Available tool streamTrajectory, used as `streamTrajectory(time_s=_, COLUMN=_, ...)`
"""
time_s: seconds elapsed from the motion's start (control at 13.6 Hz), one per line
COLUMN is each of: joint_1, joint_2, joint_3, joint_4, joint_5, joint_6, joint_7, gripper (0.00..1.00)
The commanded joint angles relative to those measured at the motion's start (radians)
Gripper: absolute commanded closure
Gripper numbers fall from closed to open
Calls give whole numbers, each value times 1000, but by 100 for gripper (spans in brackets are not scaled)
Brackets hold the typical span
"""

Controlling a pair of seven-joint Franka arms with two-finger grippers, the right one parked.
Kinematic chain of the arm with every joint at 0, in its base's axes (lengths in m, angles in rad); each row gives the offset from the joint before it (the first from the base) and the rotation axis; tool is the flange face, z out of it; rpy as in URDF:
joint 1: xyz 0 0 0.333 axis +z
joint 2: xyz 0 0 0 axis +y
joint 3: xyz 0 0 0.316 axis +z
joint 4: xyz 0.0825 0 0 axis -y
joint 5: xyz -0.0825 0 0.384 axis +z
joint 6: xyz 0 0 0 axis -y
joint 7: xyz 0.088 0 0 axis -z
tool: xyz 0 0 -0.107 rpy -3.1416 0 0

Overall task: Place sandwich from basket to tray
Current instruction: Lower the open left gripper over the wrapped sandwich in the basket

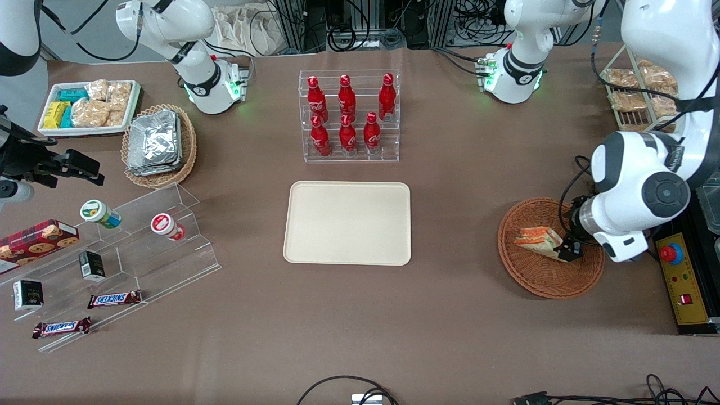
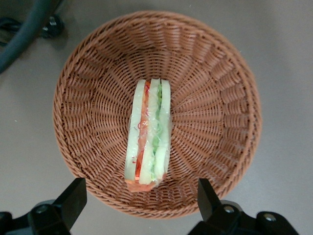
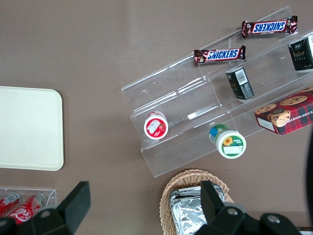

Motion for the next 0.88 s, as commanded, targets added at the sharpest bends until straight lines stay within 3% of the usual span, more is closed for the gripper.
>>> streamTrajectory(time_s=0.0, joint_1=-14, joint_2=-34, joint_3=7, joint_4=-105, joint_5=15, joint_6=92, joint_7=-32, gripper=0)
streamTrajectory(time_s=0.81, joint_1=-12, joint_2=23, joint_3=12, joint_4=-180, joint_5=58, joint_6=258, joint_7=-31, gripper=0)
